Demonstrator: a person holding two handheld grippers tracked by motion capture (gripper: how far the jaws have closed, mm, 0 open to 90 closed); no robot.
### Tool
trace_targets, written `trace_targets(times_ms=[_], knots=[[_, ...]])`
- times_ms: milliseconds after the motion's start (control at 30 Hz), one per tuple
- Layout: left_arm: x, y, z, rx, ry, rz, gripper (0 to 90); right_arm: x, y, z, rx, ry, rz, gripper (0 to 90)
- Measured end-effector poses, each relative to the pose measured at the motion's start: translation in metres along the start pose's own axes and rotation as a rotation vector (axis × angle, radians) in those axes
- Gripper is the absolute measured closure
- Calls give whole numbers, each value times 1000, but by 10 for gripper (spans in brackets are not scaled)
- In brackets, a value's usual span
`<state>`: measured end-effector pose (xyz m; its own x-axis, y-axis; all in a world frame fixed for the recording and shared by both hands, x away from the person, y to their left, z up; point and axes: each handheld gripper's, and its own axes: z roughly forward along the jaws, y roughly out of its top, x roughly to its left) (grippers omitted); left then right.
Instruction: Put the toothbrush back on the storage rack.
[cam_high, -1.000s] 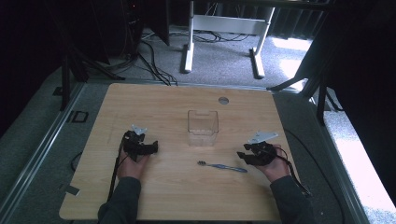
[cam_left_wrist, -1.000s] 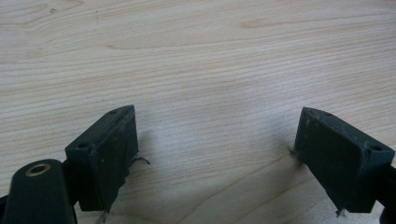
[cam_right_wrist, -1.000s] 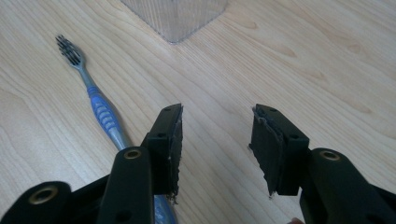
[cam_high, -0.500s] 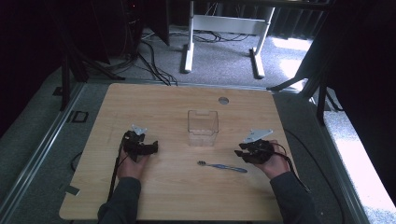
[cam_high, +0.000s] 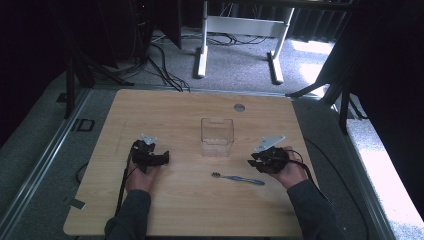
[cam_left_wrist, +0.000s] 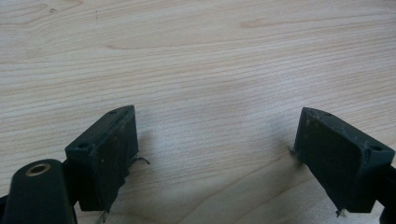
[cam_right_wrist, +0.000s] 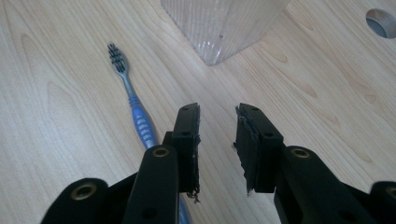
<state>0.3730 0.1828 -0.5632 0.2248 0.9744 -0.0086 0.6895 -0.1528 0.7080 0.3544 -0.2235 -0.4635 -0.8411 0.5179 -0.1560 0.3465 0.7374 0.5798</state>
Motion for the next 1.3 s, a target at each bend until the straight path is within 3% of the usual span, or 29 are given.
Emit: trace_targets(times_ms=[500, 1300], knots=[[0, 0, 0, 0, 0, 0, 139, 5, 16, 1, 23, 41, -59, 754], [0, 0, 0, 0, 0, 0, 140, 12, 35, 10, 97, 79, -130, 772]])
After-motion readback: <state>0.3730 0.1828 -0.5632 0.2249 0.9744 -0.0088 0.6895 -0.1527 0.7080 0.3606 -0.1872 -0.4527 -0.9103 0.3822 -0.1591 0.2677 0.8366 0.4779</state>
